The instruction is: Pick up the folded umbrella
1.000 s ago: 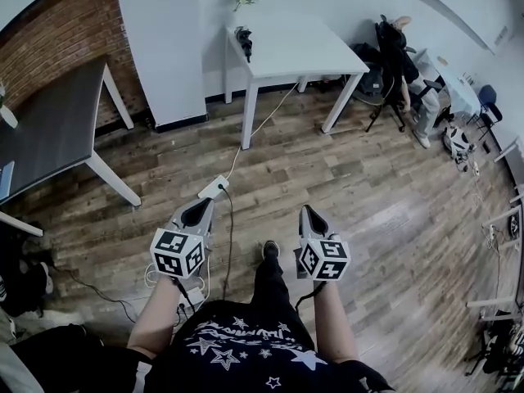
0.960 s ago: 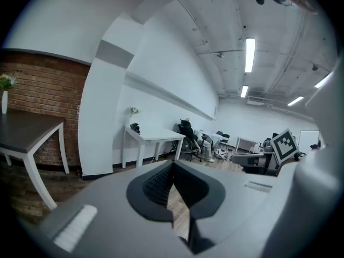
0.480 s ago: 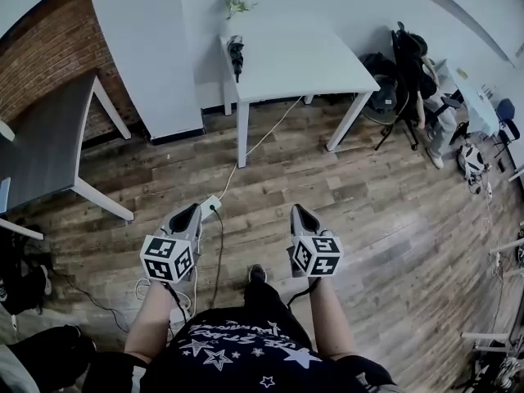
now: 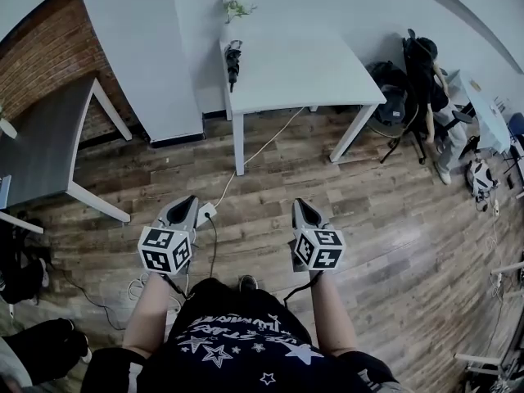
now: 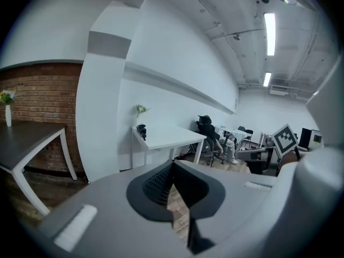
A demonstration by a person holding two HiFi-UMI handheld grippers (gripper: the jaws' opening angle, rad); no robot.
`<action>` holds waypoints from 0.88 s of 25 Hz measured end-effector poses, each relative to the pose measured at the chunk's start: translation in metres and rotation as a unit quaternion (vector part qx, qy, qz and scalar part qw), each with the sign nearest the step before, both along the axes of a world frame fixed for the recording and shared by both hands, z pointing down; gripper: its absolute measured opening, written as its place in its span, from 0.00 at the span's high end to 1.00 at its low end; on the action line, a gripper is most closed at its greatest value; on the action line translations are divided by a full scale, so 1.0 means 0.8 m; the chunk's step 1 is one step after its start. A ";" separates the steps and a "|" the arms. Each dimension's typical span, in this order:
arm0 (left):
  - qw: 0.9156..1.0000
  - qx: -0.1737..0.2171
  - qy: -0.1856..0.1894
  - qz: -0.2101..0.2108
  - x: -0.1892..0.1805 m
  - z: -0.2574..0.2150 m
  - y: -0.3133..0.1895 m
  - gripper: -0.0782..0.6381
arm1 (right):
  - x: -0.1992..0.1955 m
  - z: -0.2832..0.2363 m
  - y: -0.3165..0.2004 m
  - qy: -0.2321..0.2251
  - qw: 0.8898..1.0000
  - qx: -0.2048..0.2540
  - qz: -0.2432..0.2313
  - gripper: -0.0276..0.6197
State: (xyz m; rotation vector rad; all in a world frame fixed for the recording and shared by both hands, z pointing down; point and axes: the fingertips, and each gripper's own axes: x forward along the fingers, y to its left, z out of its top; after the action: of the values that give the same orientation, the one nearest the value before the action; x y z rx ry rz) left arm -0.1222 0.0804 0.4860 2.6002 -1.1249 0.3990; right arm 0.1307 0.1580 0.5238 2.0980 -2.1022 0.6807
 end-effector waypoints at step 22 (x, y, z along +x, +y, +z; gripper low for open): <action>0.998 -0.023 0.044 -0.029 0.075 0.024 -0.251 0.89 | 0.077 0.017 -0.225 0.015 0.999 -0.031 -0.011 0.93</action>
State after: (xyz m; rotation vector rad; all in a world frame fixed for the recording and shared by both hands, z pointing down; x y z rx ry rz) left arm -0.0623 -0.1207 0.5055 2.5135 -1.1439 0.2929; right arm 0.1920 -0.0217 0.5378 2.0362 -2.0589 0.6992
